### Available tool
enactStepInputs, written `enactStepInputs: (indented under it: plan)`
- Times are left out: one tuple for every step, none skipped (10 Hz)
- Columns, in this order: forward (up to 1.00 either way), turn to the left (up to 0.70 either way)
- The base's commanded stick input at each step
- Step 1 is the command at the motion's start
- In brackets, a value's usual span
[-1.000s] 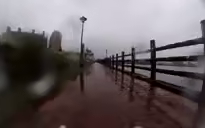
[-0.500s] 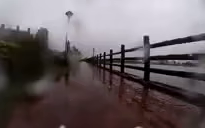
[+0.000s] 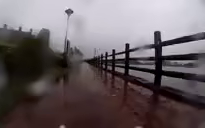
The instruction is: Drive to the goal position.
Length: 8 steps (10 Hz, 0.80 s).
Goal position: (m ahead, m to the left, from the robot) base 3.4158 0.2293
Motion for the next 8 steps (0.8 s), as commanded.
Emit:
enactStepInputs:
  plan:
    - [1.0, 0.0]
    - [1.0, 0.0]
    - [1.0, 0.0]
    - [1.0, 0.0]
    - [1.0, 0.0]
    - [1.0, 0.0]
    - [1.0, 0.0]
    - [1.0, 0.0]
